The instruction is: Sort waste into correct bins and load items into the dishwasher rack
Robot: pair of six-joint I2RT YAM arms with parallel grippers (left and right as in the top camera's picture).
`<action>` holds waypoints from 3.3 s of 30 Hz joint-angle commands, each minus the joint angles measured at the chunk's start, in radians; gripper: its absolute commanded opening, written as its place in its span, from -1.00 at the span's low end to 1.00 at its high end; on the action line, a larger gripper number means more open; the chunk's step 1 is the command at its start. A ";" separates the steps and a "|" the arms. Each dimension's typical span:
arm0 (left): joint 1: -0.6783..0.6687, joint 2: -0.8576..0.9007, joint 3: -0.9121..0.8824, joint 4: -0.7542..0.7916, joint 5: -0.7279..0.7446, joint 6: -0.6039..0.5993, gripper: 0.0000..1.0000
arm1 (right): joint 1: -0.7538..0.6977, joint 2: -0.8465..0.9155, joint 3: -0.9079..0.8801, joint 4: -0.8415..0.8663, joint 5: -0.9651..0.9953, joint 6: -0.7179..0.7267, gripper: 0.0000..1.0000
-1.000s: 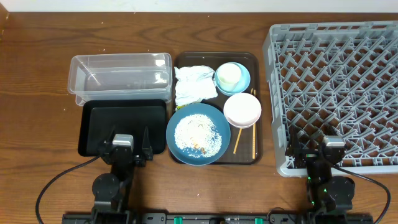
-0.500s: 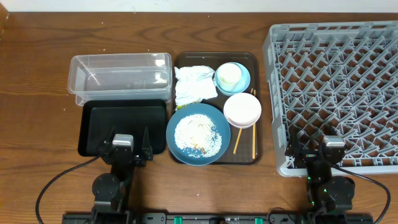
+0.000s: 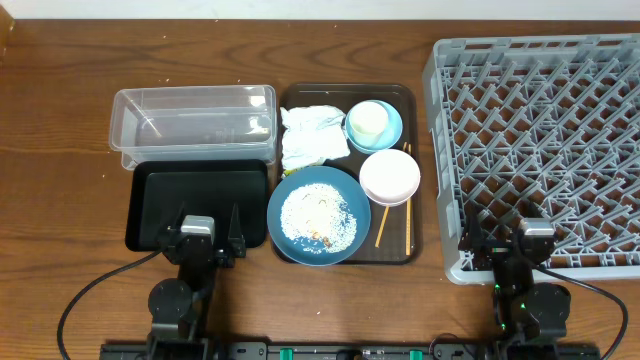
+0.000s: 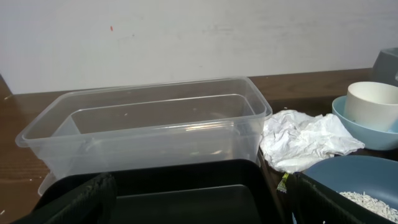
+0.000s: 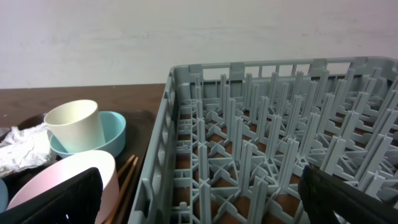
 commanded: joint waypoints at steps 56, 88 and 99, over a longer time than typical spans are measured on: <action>0.006 -0.007 -0.013 -0.041 -0.005 0.006 0.81 | 0.008 -0.006 -0.002 -0.005 -0.001 0.002 0.98; 0.006 0.201 0.421 -0.264 0.449 -0.373 0.80 | 0.008 -0.006 -0.002 -0.005 -0.001 0.002 0.98; 0.006 0.984 1.151 -1.016 0.565 -0.332 0.96 | 0.008 -0.006 -0.002 -0.005 -0.001 0.002 0.98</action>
